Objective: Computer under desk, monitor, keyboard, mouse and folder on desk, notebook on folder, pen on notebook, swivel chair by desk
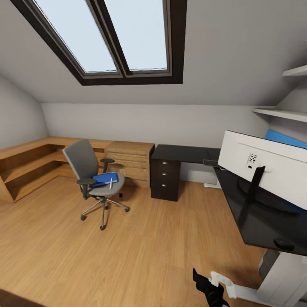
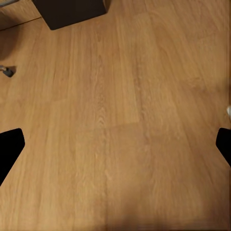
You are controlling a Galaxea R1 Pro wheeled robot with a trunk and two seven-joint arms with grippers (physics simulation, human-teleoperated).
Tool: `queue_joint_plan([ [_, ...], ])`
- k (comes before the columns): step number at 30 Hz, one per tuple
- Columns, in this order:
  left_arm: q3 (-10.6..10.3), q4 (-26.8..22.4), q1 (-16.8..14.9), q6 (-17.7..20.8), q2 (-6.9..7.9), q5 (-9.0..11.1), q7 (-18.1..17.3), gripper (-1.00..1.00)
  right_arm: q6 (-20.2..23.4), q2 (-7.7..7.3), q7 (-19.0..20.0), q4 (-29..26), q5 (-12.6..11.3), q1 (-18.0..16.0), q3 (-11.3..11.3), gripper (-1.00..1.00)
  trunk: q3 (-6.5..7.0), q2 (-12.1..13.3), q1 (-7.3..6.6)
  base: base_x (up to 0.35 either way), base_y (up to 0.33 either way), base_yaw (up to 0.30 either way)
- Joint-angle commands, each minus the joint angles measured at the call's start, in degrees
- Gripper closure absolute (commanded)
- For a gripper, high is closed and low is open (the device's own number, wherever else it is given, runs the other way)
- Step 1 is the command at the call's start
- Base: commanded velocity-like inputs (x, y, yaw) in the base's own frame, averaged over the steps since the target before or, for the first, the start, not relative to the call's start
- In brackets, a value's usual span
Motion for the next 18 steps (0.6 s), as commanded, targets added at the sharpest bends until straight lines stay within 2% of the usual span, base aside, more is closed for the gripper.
queue_joint_plan([
  [1, 0.14, 0.02, -0.03, -0.16, -0.02, 0.22, -0.12, -1.00, -0.23, 0.05, 0.52, 0.11, -0.35, -0.06, -0.44, -1.00, -0.13, -0.05, 0.00, 0.000, 0.000, -0.109],
  [9, 0.14, 0.02, -0.04, -0.16, -0.08, 0.22, -0.12, -1.00, -0.23, 0.27, 0.62, 0.06, 0.24, -0.06, -0.41, -1.00, -0.27, -0.05, 0.00, 0.000, -0.045, -0.037],
  [15, 0.17, 0.02, -0.04, -0.66, -0.05, 0.22, -0.12, -1.00, -0.21, -0.62, 0.57, 0.03, 3.97, -0.06, -0.38, -1.00, -0.28, -0.05, 0.00, 0.000, -0.053, -0.003],
  [18, 0.21, 0.02, -0.03, -3.12, 0.31, 0.22, 0.02, -1.00, 0.28, -0.83, -0.03, 0.07, 5.12, -0.06, -0.51, -1.00, -0.29, -0.05, 0.00, 0.000, -0.012, -0.001],
])
